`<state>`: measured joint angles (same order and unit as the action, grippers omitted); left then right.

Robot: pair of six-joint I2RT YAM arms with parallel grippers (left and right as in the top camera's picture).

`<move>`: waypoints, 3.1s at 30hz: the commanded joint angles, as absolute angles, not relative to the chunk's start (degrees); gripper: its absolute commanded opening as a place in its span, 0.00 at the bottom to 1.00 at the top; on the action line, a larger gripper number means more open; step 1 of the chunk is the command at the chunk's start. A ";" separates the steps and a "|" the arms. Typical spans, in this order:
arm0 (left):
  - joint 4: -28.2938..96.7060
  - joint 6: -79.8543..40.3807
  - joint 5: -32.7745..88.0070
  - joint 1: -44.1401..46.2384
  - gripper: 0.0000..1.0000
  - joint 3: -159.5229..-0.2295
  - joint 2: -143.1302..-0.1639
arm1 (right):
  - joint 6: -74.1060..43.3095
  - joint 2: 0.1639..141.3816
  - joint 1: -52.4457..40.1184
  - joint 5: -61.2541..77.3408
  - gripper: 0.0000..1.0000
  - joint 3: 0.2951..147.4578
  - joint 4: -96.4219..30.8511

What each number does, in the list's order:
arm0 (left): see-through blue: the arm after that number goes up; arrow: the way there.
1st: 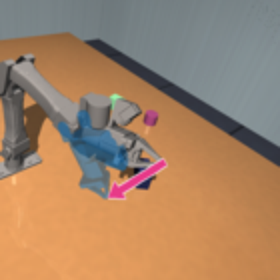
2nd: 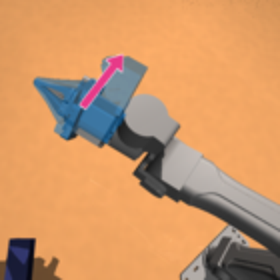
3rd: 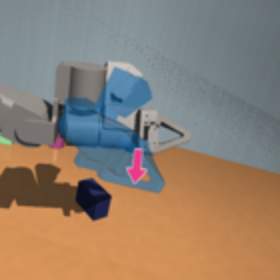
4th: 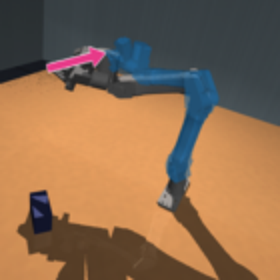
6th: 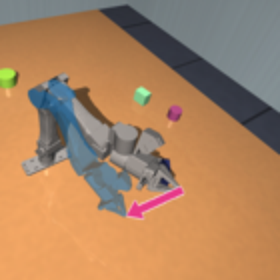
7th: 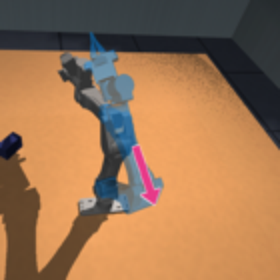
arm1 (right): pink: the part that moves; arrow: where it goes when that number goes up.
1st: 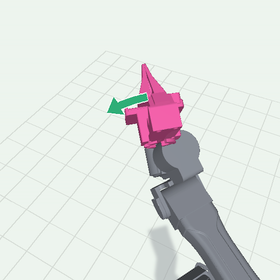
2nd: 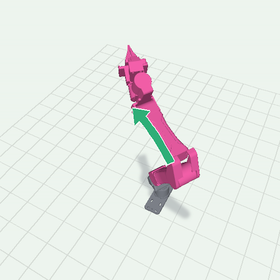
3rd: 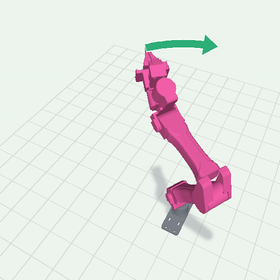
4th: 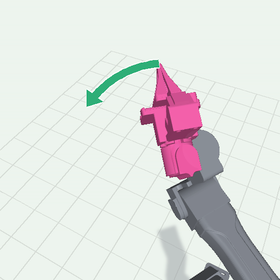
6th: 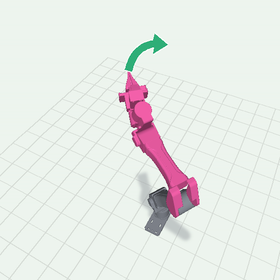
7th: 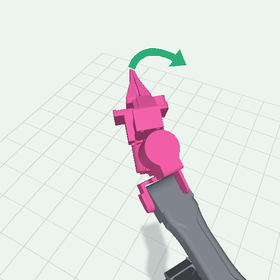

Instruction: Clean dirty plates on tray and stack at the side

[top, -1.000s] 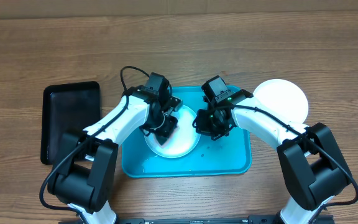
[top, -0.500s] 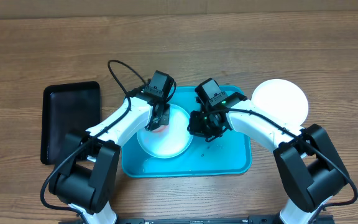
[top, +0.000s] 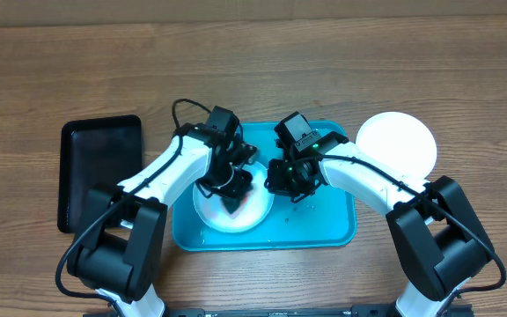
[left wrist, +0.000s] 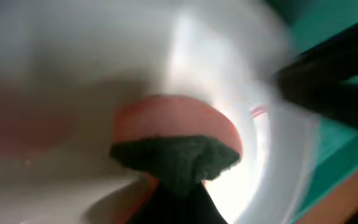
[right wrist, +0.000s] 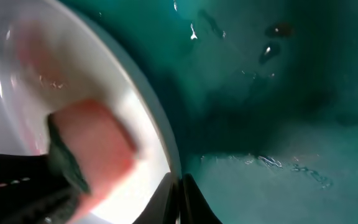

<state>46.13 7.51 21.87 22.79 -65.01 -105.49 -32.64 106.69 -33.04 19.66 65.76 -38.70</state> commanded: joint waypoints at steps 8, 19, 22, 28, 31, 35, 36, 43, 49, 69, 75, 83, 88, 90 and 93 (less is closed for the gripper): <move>33.47 -21.80 -11.57 23.16 0.04 -64.69 -105.75 | -33.08 106.65 -32.93 20.67 0.04 66.35 -38.20; 51.70 -10.72 -2.87 23.29 0.04 -64.69 -105.75 | -33.08 106.65 -32.93 20.62 0.04 66.35 -37.71; 55.18 0.54 10.37 23.29 0.04 -64.69 -105.75 | -33.08 106.65 -32.93 20.62 0.04 66.35 -37.43; 55.20 16.43 29.76 23.29 0.04 -64.69 -105.75 | -33.06 106.65 -32.93 20.64 0.04 66.35 -37.36; 52.10 16.12 29.56 23.29 0.04 -64.69 -105.75 | -33.06 106.65 -32.93 20.64 0.04 66.35 -37.58; 44.75 5.52 18.26 23.27 0.04 -64.69 -105.75 | -33.06 106.65 -32.93 20.64 0.04 66.35 -37.56; 42.50 1.08 12.56 23.27 0.04 -64.69 -105.75 | -33.06 106.65 -32.93 20.64 0.04 66.35 -37.58; 35.70 -20.88 -23.64 23.27 0.04 -65.04 -105.75 | -33.06 106.65 -32.93 20.64 0.04 66.35 -37.80; 44.03 -20.82 -27.75 23.22 0.04 -73.17 -105.73 | -33.10 106.65 -32.95 20.64 0.04 66.35 -37.60; 62.76 -15.22 -5.41 18.98 0.04 -98.41 -105.75 | -40.03 107.15 -33.65 18.57 0.16 63.09 -31.09; 62.74 -15.20 -4.40 18.35 0.04 -98.37 -105.75 | -42.28 109.43 -35.31 18.24 0.16 63.07 -29.23; 63.11 -15.20 -4.16 18.35 0.04 -98.35 -105.75 | -42.24 109.58 -35.29 19.90 0.04 63.13 -29.43; 63.94 -15.16 -2.92 18.35 0.04 -98.35 -105.75 | -38.96 106.76 -34.26 18.46 0.04 65.23 -36.29; 64.51 -15.16 -2.92 18.35 0.04 -98.35 -105.75 | -37.58 104.40 -34.00 13.08 0.04 66.19 -40.91; 64.73 -15.18 -2.90 18.35 0.04 -98.35 -105.75 | -37.23 99.74 -34.24 1.72 0.04 66.96 -47.27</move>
<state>64.73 -16.12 -3.73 18.28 -97.01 -105.67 -38.92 105.78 -34.52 13.93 64.86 -44.51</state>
